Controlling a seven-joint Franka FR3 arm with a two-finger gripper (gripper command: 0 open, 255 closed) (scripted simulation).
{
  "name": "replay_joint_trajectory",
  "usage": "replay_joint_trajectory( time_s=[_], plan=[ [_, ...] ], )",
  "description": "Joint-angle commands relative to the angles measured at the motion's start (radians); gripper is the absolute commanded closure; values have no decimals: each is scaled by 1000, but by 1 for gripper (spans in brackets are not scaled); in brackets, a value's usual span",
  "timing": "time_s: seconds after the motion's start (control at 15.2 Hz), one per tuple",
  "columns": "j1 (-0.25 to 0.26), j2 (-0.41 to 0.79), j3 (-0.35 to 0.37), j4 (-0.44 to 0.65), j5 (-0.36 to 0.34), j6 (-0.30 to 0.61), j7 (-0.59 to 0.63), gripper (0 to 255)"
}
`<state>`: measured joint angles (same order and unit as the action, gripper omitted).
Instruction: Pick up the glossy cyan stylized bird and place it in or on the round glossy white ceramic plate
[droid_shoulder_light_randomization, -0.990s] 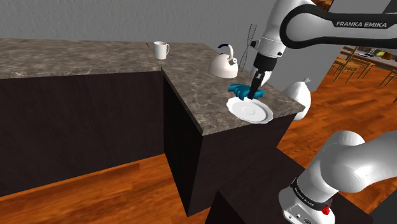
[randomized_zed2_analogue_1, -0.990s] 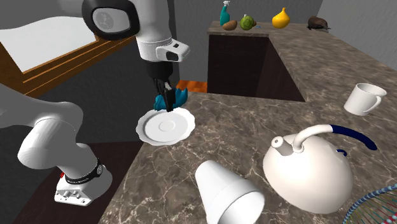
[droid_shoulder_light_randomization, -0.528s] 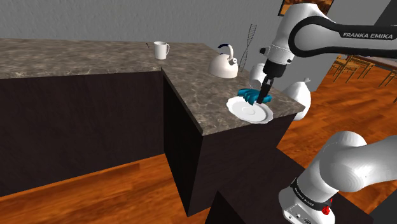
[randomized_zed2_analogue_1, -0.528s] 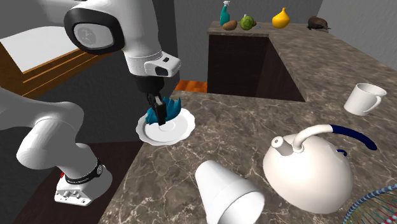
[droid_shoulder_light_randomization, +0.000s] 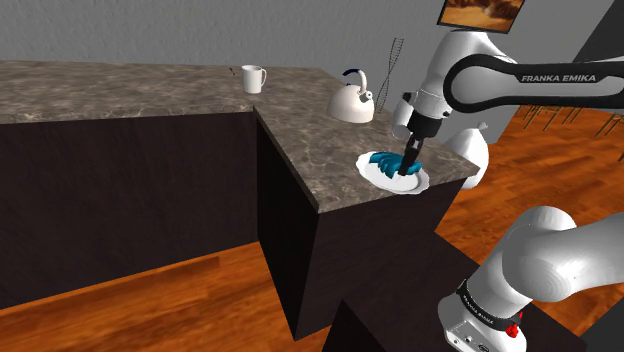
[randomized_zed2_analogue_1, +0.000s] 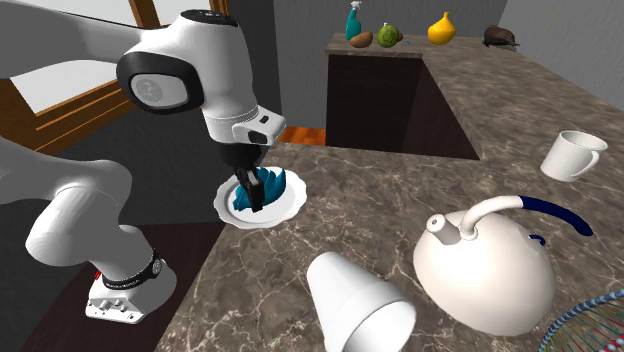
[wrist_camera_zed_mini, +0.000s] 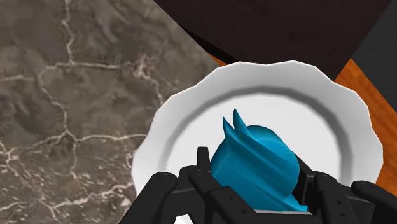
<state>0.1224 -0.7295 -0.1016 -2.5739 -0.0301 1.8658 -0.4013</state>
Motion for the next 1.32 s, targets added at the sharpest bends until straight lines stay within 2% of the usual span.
replay_joint_trajectory(
  time_s=[0.0, 0.46, 0.53, 0.86, 1.12, 1.25],
  plan=[
    [0, 1, 0, -14, 0, 15, 0, 255],
    [0, 1, 0, -14, 0, 15, 0, 255],
    [0, 1, 0, -14, 0, 15, 0, 0],
    [0, 1, 0, -14, 0, 15, 0, 0],
    [1, -5, 3, 110, 2, -115, 0, 0],
    [1, -5, 3, 110, 3, -115, 0, 0]
  ],
)
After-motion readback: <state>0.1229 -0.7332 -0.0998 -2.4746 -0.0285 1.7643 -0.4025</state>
